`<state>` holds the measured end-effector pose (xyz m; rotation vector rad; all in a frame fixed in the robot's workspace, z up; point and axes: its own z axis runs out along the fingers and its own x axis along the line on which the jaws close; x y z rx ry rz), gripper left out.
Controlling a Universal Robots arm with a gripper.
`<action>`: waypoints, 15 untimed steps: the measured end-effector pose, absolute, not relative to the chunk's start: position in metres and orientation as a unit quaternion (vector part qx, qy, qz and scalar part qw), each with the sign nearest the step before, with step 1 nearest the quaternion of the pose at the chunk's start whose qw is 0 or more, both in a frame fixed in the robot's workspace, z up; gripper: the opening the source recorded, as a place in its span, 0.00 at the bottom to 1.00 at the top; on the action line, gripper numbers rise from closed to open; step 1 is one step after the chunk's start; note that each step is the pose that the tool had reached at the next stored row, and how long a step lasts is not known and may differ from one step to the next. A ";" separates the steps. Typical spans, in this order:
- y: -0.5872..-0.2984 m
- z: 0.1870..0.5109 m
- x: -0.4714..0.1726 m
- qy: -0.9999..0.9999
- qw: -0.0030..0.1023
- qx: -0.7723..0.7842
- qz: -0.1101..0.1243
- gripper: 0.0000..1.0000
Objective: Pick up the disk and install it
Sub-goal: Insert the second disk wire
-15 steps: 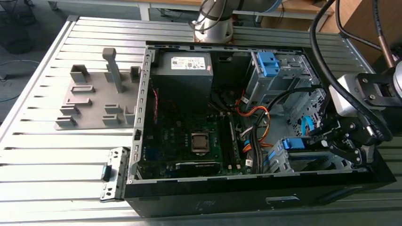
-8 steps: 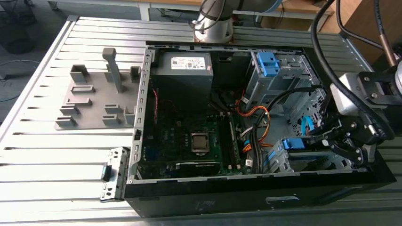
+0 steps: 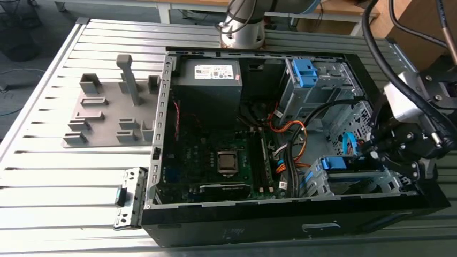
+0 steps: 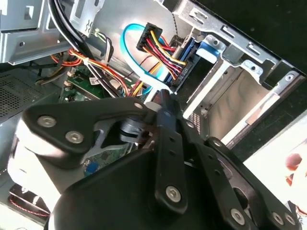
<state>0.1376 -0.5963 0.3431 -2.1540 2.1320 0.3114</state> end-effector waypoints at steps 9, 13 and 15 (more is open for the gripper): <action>-0.597 0.334 0.143 0.700 0.037 -0.704 0.116 0.11; -0.598 0.331 0.146 0.700 0.034 -0.703 0.120 0.11; -0.598 0.330 0.147 0.700 0.033 -0.703 0.122 0.11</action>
